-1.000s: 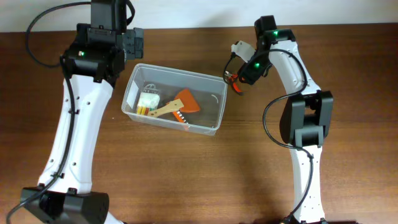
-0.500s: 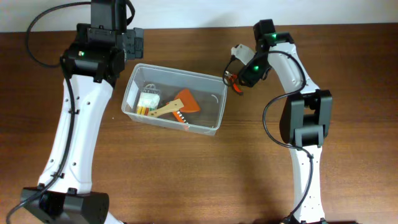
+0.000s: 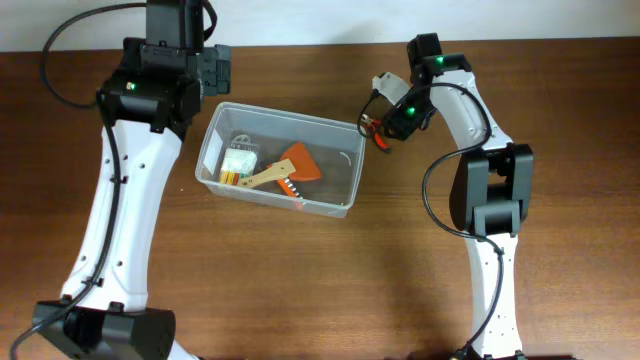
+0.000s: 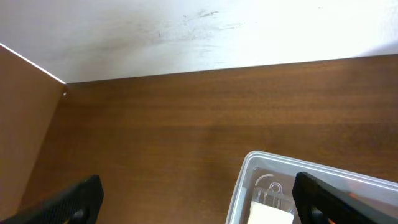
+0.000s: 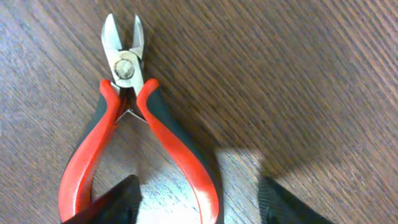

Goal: Pack container
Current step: 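Close the right gripper on the pliers' handles near the pivot, then lift the pliers and carry them left over the clear box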

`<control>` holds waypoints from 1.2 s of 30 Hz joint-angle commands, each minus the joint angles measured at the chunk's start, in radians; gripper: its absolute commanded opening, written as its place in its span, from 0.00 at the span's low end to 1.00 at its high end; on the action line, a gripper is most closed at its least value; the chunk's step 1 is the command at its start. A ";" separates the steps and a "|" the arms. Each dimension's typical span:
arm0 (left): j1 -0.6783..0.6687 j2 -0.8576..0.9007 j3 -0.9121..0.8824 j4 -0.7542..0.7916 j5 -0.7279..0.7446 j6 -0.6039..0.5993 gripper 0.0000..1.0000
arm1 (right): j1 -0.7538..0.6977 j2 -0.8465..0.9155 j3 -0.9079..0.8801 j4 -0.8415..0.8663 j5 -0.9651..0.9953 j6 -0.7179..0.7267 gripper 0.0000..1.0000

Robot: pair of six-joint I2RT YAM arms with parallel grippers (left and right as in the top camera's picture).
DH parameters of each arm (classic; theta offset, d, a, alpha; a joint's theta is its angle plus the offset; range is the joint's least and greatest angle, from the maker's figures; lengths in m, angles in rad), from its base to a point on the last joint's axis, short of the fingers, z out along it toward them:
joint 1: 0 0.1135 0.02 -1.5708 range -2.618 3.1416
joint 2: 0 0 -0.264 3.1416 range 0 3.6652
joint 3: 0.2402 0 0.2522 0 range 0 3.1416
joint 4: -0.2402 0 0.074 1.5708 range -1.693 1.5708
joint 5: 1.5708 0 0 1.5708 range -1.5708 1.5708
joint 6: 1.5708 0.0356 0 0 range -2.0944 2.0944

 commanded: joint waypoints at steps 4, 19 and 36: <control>0.002 0.001 0.005 0.000 -0.014 -0.014 0.99 | -0.002 0.024 -0.007 0.002 -0.002 0.016 0.45; 0.002 0.001 0.005 0.000 -0.014 -0.014 0.99 | -0.037 0.023 -0.007 -0.011 -0.002 0.146 0.04; 0.002 0.001 0.005 0.000 -0.014 -0.014 0.99 | -0.099 -0.102 0.096 -0.055 -0.005 0.193 0.04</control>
